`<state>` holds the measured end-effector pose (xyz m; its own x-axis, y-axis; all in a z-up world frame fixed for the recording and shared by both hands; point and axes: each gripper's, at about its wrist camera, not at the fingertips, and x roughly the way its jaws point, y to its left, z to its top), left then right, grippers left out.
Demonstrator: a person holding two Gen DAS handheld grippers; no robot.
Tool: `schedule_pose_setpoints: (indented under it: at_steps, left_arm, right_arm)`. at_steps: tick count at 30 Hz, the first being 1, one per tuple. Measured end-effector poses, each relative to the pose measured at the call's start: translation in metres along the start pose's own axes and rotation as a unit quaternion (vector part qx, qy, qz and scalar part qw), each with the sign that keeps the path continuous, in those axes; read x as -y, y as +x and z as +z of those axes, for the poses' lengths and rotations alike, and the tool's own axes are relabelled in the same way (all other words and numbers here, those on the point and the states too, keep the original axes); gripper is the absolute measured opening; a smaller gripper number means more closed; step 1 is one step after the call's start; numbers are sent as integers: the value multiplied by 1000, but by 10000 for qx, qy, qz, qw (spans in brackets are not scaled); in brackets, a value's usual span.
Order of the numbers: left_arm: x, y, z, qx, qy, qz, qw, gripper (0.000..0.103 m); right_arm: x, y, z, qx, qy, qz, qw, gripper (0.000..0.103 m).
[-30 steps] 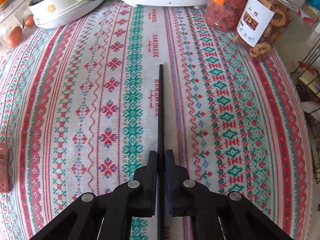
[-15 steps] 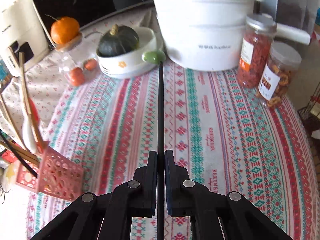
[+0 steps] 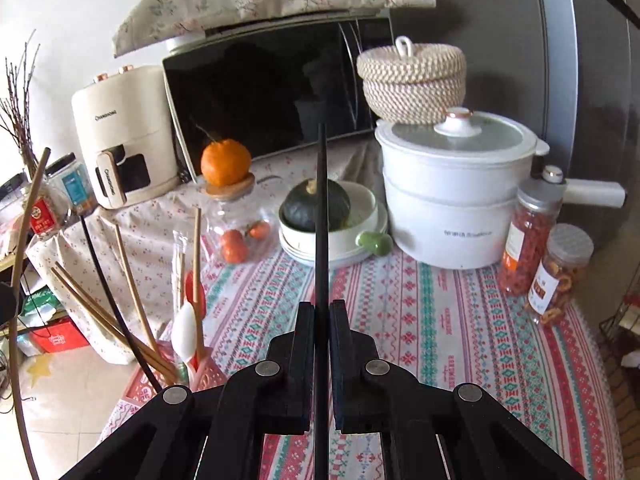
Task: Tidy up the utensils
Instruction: 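Carry both chopsticks to the basket, lower the bamboo one and open the left tool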
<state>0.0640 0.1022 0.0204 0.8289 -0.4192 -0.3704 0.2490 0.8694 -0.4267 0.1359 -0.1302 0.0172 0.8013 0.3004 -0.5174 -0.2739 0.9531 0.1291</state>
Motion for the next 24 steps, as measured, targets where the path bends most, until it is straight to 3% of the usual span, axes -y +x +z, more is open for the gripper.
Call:
schedule_pose_setpoints:
  at_steps: [6,11,19,24]
  left_arm:
    - [-14,5,13,416,-166,134,9989,9]
    - [-18,24,16,881,38,451,9951,9]
    - [-27,57,5,1433,553,1080,9822,9]
    - [-30,70,-5,1575,707,1400,9750,9]
  right_arm:
    - [-13,-23,6,660,-134,304,9973,5]
    - [-23,-35,5,998,-108,618,9930,5]
    - [-37,-36,0,1142,-301,759,9901,6]
    - [-36,-33,-2,1142,-289,734,9903,6]
